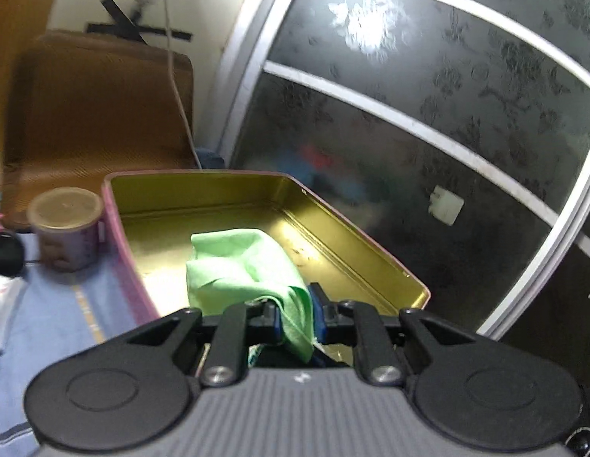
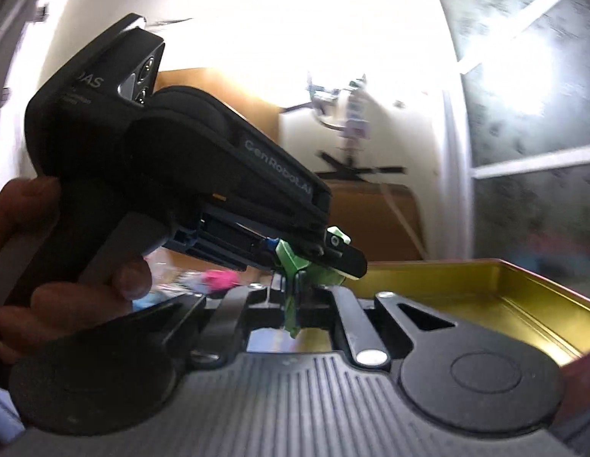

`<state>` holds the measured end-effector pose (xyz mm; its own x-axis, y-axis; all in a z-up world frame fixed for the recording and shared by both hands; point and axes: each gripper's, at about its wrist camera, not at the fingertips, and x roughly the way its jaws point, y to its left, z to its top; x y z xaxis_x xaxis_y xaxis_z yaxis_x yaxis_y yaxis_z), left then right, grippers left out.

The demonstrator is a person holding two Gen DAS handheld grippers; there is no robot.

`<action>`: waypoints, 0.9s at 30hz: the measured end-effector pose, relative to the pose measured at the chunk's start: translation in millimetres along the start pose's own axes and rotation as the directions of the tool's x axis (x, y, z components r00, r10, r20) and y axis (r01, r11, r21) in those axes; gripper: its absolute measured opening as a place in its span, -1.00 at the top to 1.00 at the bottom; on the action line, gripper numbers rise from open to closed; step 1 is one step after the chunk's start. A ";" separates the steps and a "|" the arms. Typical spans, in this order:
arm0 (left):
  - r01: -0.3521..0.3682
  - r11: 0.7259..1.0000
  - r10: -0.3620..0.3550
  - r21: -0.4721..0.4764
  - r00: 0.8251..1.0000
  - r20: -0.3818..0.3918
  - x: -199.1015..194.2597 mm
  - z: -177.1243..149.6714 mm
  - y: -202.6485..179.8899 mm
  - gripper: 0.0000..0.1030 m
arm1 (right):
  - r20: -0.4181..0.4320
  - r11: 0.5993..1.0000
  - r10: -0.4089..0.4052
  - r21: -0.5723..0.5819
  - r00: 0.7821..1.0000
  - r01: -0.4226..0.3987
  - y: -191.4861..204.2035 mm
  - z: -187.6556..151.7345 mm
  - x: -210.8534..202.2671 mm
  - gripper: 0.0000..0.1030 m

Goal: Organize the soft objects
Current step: 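Pass the green cloth to the left tool while the left tool drops it into the tin, then grasp the green patterned tissue pack with the right tool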

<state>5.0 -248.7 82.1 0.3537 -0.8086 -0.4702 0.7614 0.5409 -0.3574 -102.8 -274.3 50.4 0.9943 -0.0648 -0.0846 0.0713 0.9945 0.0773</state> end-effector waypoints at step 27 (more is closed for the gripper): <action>-0.486 0.822 0.538 -0.297 0.834 0.123 -140.3 -84.4 127.9 -0.74 | -0.030 0.997 0.075 0.021 0.997 -0.074 31.9 -1.0 10.8 -0.50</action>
<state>6.9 -46.5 34.3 0.7717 -0.4115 -0.4849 0.2919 0.9066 -0.3048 -89.9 -243.2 51.0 0.9940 0.0127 -0.1087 -0.0012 0.9945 0.1047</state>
